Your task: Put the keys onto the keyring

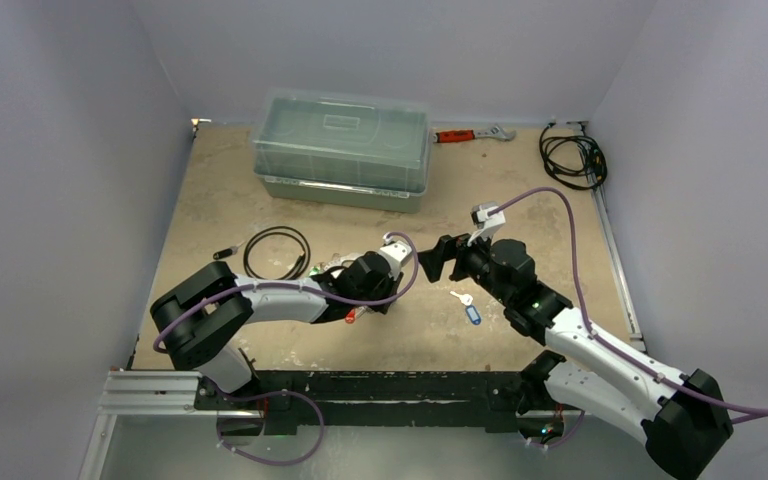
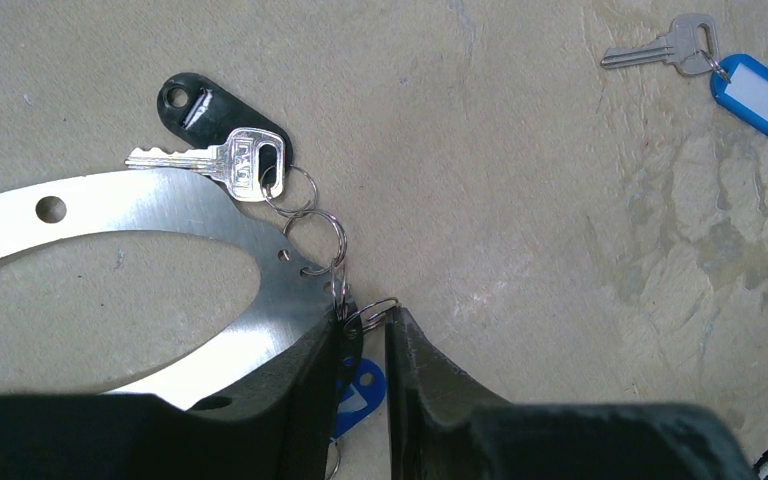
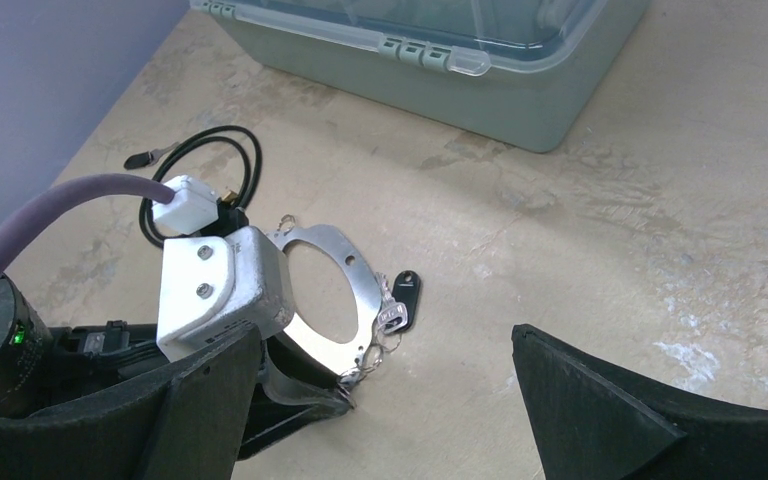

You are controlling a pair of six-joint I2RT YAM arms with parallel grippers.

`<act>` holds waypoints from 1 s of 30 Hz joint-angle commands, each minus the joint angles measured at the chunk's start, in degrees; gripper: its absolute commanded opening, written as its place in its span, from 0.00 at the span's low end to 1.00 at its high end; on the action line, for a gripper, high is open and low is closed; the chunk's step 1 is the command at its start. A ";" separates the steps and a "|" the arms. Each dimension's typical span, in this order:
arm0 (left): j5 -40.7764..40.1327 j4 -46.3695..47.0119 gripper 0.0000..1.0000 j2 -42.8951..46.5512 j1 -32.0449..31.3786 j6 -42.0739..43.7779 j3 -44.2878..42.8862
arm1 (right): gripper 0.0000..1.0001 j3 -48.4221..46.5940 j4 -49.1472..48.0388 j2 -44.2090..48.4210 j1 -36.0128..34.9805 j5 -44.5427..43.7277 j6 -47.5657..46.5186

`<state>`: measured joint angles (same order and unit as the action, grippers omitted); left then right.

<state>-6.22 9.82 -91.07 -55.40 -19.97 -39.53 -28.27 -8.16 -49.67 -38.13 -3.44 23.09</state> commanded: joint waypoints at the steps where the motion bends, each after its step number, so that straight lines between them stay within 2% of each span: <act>1: -0.06 1.22 0.18 1.15 -0.58 -0.29 -0.86 | 0.99 -1.26 -1.32 -0.42 0.01 0.28 -0.68; 4: -0.20 1.23 0.13 1.48 -0.59 -0.09 -0.66 | 0.99 -1.26 -1.37 -0.51 0.01 0.36 -0.68; 8: -0.19 1.52 0.00 1.71 -0.73 0.37 -0.26 | 0.99 -1.26 -1.40 -0.68 0.02 0.38 -0.68; 30: 1.95 3.56 0.00 10.81 -0.68 7.46 5.95 | 0.99 0.12 -2.87 -0.29 0.03 1.62 -0.33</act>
<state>-5.91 10.72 -82.81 -55.70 -15.09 -33.89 -28.27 -8.29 -50.76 -38.13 -3.25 23.09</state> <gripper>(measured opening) 0.006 0.987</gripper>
